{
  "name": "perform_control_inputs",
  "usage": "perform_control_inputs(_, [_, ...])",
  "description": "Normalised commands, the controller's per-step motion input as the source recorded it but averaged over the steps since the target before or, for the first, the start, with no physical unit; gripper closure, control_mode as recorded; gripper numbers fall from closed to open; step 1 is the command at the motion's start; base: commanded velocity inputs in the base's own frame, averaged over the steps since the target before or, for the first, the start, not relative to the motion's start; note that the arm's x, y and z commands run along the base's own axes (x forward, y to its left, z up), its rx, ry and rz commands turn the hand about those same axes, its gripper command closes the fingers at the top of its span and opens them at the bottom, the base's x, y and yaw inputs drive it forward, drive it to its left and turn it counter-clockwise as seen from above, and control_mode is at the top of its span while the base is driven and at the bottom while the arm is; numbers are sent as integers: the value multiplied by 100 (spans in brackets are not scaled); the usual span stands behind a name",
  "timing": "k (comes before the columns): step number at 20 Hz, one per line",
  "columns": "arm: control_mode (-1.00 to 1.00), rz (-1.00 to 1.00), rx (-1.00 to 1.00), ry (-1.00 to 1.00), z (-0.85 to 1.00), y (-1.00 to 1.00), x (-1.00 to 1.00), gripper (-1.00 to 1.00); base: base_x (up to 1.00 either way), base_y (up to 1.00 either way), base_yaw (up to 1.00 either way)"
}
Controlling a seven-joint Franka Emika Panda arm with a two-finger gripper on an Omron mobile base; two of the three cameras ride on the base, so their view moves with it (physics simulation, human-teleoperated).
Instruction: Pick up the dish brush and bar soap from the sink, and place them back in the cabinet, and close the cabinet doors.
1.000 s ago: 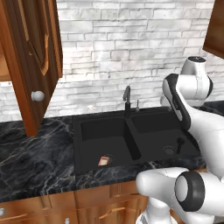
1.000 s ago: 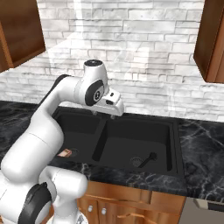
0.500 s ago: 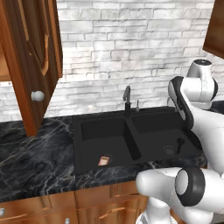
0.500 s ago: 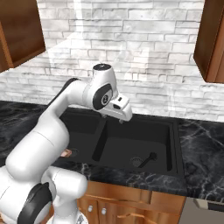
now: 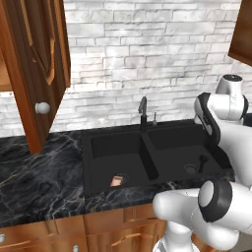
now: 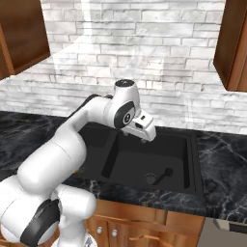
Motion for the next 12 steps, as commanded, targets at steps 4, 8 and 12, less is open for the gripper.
perform_control_inputs(4, [-100,0,0,-2,-34,-28,29,-100,0,0,0])
perform_control_inputs(8, [-100,0,0,-1,-31,-21,36,-100,0,0,0])
perform_control_inputs(12, [-100,0,2,0,-21,-18,35,-100,0,0,0])
